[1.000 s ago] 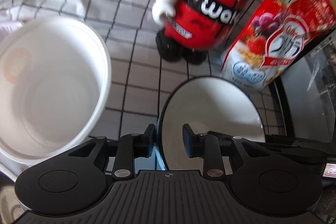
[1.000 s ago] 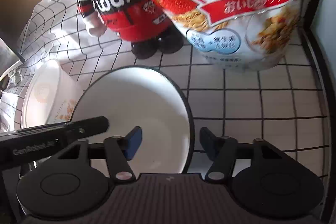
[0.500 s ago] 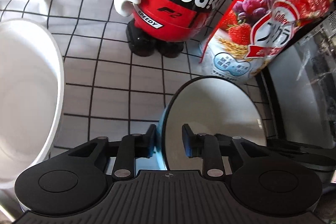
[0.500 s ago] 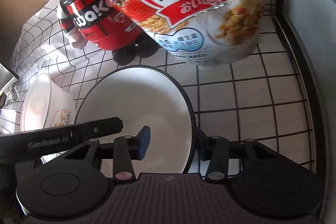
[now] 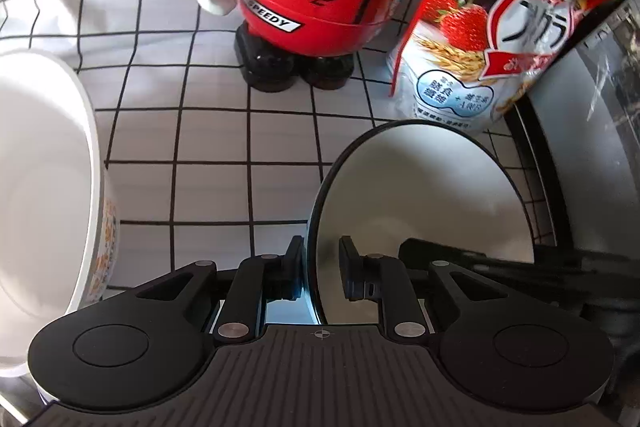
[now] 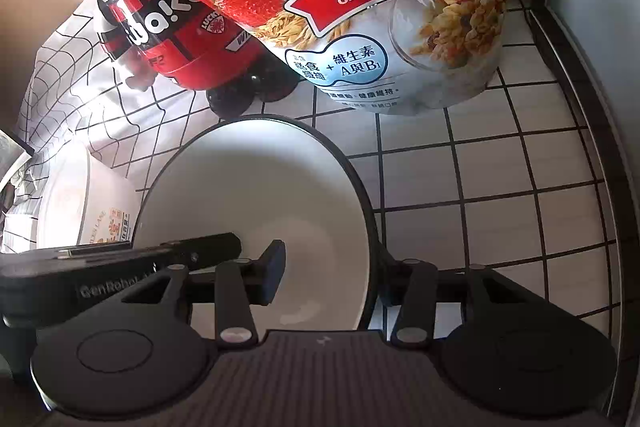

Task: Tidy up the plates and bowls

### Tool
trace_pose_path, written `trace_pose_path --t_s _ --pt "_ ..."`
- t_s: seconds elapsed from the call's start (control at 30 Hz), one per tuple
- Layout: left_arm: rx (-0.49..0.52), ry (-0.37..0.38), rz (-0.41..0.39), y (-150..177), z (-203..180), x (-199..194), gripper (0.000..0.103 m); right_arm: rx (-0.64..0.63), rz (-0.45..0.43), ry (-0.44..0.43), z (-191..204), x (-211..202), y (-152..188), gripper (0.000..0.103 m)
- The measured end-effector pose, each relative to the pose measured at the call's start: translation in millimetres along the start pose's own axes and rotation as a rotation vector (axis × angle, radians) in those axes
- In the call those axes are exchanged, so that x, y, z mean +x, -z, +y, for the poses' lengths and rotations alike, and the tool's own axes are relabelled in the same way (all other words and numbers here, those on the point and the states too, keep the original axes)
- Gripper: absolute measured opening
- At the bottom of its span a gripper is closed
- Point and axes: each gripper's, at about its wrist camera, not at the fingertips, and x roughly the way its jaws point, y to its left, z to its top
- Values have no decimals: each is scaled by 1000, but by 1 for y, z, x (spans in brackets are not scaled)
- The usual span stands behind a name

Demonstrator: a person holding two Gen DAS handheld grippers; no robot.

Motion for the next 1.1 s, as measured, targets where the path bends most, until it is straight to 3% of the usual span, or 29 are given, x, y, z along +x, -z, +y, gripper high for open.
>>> trace_pose_path --t_s 0.3,0.6,0.87,1.1 --pt "26 -2 -7 -3 -3 -17 22 41 -12 -22 5 -10 2 52" --pt "80 -11 -52 2 -19 -77 22 16 -102 -53 27 -64 9 53" --pt "172 50 -4 44 -33 -123 23 -13 -119 -44 39 -123 48 56" --pt "205 48 72 95 -27 -115 22 -41 -39 -17 40 -118 100 56"
